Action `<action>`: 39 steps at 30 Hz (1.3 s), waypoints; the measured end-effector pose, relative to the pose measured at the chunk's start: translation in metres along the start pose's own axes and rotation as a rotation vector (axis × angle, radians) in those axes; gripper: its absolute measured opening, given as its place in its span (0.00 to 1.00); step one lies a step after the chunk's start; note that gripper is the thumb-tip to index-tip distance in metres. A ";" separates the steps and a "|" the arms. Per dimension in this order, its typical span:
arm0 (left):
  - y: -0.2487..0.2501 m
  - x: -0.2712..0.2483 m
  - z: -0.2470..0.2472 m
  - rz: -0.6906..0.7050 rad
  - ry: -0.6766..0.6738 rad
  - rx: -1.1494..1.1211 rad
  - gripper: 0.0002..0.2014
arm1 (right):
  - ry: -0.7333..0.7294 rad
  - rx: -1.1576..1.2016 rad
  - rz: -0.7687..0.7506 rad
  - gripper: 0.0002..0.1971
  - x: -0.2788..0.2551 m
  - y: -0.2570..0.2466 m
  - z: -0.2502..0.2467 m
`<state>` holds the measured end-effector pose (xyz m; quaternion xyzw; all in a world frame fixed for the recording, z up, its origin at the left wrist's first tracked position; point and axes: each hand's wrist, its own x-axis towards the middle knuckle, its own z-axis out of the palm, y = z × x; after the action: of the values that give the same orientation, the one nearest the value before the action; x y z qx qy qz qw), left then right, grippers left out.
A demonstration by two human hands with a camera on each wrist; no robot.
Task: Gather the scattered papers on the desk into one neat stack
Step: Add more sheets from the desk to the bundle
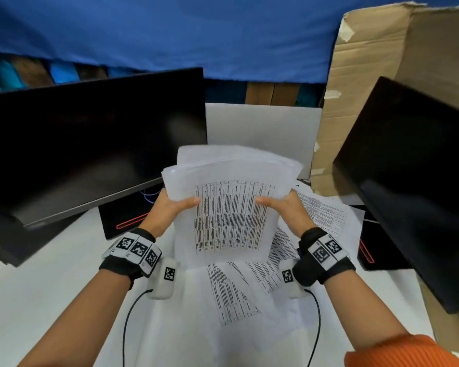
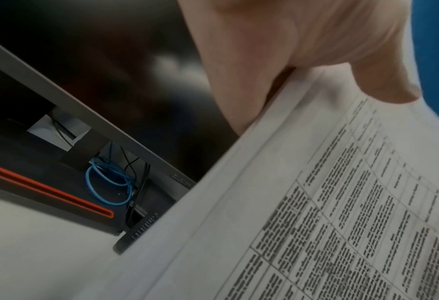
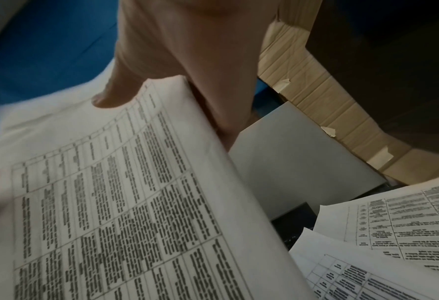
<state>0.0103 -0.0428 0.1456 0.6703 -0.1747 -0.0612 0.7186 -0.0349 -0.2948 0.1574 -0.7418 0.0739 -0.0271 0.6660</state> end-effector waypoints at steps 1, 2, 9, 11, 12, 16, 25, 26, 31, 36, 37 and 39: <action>0.000 0.000 0.000 -0.002 -0.022 -0.012 0.34 | -0.043 0.002 -0.013 0.29 -0.003 -0.005 0.001; 0.001 0.001 0.000 0.001 -0.048 -0.010 0.35 | -0.077 0.001 -0.017 0.22 -0.004 -0.008 0.002; 0.008 0.004 0.002 0.035 0.019 -0.009 0.30 | -0.004 0.020 -0.062 0.16 -0.003 -0.012 0.006; 0.015 0.004 0.004 0.092 0.070 -0.028 0.23 | 0.019 0.029 -0.103 0.13 -0.003 -0.020 0.005; 0.020 0.003 0.004 0.121 0.079 -0.048 0.21 | 0.029 0.048 -0.129 0.13 -0.001 -0.024 0.003; 0.029 0.001 0.001 0.165 0.048 -0.055 0.17 | 0.056 0.096 -0.204 0.11 0.001 -0.032 -0.002; 0.024 0.008 0.022 0.212 0.202 -0.030 0.11 | 0.110 0.180 -0.184 0.12 0.003 -0.026 0.010; 0.024 0.009 0.024 0.233 0.233 -0.025 0.13 | 0.124 0.180 -0.176 0.18 0.004 -0.027 0.012; 0.028 0.016 0.033 0.305 0.383 0.018 0.14 | 0.230 0.254 -0.152 0.17 0.007 -0.036 0.015; 0.030 0.017 0.030 0.306 0.347 0.038 0.14 | 0.137 0.184 -0.201 0.13 0.006 -0.039 0.010; 0.030 0.015 0.029 0.303 0.330 0.055 0.15 | 0.082 0.158 -0.206 0.09 0.003 -0.037 0.009; 0.031 0.012 0.027 0.292 0.301 0.075 0.16 | 0.005 0.073 -0.165 0.03 0.001 -0.023 0.005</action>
<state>0.0082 -0.0697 0.1798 0.6658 -0.1628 0.1509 0.7124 -0.0314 -0.2875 0.1801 -0.7205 0.0133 -0.0865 0.6879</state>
